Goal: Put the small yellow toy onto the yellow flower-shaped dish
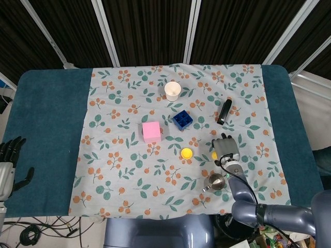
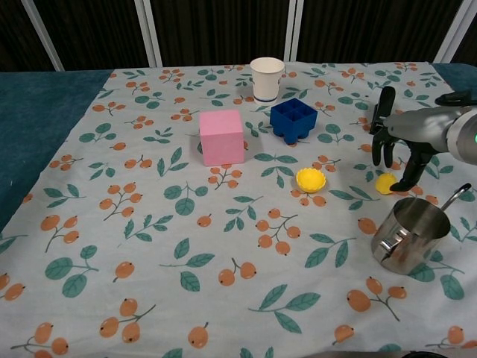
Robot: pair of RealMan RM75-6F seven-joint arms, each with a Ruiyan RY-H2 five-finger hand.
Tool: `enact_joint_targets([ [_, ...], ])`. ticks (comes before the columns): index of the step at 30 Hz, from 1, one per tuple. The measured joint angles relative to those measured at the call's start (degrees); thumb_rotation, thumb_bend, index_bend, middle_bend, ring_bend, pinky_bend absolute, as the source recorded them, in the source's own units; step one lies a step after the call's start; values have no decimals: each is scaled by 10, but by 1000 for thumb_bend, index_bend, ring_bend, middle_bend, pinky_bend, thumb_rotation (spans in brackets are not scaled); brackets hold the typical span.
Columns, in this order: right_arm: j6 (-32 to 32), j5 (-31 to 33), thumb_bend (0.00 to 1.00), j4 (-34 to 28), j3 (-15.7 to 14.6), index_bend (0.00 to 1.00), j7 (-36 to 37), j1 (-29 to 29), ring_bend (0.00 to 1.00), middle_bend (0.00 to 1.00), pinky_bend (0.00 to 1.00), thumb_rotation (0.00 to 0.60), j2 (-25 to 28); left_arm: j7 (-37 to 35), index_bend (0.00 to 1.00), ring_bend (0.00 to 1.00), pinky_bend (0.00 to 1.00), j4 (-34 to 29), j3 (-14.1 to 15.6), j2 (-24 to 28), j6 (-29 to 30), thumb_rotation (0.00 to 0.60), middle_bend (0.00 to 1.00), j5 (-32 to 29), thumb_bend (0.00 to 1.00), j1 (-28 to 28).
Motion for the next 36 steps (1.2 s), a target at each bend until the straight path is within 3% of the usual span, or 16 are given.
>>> enact_joint_targets([
  [36, -17, -10, 269, 64, 4, 460, 9, -13, 185, 449, 156, 600, -45, -5, 0, 0, 0, 0, -4, 1, -1, 600, 26, -6, 408, -1],
])
